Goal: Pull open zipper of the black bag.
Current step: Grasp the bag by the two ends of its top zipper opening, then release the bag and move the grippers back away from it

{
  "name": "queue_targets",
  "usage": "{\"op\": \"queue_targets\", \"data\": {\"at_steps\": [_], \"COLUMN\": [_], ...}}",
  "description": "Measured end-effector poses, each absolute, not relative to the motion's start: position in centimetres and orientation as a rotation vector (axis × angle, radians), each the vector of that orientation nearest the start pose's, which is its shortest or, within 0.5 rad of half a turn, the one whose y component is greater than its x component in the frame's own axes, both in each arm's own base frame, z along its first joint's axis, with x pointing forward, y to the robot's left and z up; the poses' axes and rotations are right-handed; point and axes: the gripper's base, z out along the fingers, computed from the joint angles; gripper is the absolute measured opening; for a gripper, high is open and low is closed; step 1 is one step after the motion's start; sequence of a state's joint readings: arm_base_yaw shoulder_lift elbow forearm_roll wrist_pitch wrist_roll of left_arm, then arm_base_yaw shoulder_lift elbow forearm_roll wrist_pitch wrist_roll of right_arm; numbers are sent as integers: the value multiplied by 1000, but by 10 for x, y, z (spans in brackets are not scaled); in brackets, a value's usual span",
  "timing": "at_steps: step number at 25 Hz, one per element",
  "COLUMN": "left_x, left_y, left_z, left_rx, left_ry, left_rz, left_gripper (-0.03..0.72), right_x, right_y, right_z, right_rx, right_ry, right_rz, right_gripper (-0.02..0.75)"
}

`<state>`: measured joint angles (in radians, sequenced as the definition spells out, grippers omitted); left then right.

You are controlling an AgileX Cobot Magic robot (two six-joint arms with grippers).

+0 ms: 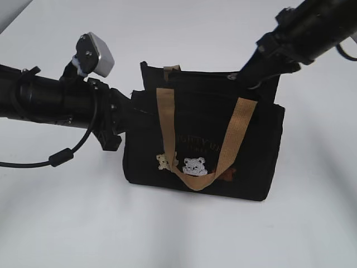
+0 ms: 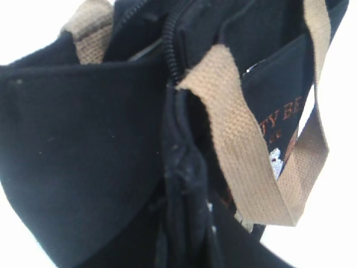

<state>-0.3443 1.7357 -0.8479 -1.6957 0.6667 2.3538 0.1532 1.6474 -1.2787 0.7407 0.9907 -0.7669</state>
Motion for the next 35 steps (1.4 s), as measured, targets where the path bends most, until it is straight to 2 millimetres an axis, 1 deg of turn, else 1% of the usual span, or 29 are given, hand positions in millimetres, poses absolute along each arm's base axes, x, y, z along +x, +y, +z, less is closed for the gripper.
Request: {"op": "queue_targets", "data": {"at_steps": [2,4,9,12,14,16,18,19,20,23,25,26,28,29,31,33,34,35], "left_x": [291,291,292,293,293,291,289,287,285,275,267,261,251,243,228,212,204,198], "left_y": [-164,-164,-163,-162,-162,-160,-158,-156,-155,-148,-143,-140,-133,-129,-119,-108,-102,-97], "left_z": [184,184,183,182,183,188,197,202,207,222,232,237,247,252,260,272,279,284], "left_rx": [1296,1296,1280,1220,1163,1132,1095,1072,1040,986,904,901,827,827,772,729,677,624], "left_ry": [1731,1732,1760,1824,1876,1909,1935,1953,1980,2065,2151,2182,2275,2314,2434,2508,2531,2548], "left_rz": [-590,-587,-573,-590,-616,-618,-624,-626,-631,-620,-634,-635,-630,-609,-578,-499,-478,-453], "left_gripper": [64,64,64,70,134,281,412,456,481,510,510,505,475,453,418,405,401,399], "right_x": [323,321,318,316,312,308,306,305,305,300,287,277,256,243,217,189,177,164], "right_y": [87,77,75,74,72,69,69,69,69,65,62,59,54,51,45,39,37,34], "right_z": [291,293,294,292,291,289,288,288,288,290,291,291,290,289,287,284,282,283], "right_rx": [-713,-696,-699,-697,-710,-706,-675,-641,-600,-504,-477,-471,-469,-471,-465,-452,-438,-430], "right_ry": [2501,2531,2549,2594,2647,2708,2752,2769,2786,2828,2848,2859,2876,2885,2901,2902,2904,2881], "right_rz": [713,672,655,646,632,625,630,638,643,612,573,549,493,459,401,341,321,299], "right_gripper": [3,3,3,34,107,236,335,361,369,348,327,321,315,314,312,311,309,309]}}
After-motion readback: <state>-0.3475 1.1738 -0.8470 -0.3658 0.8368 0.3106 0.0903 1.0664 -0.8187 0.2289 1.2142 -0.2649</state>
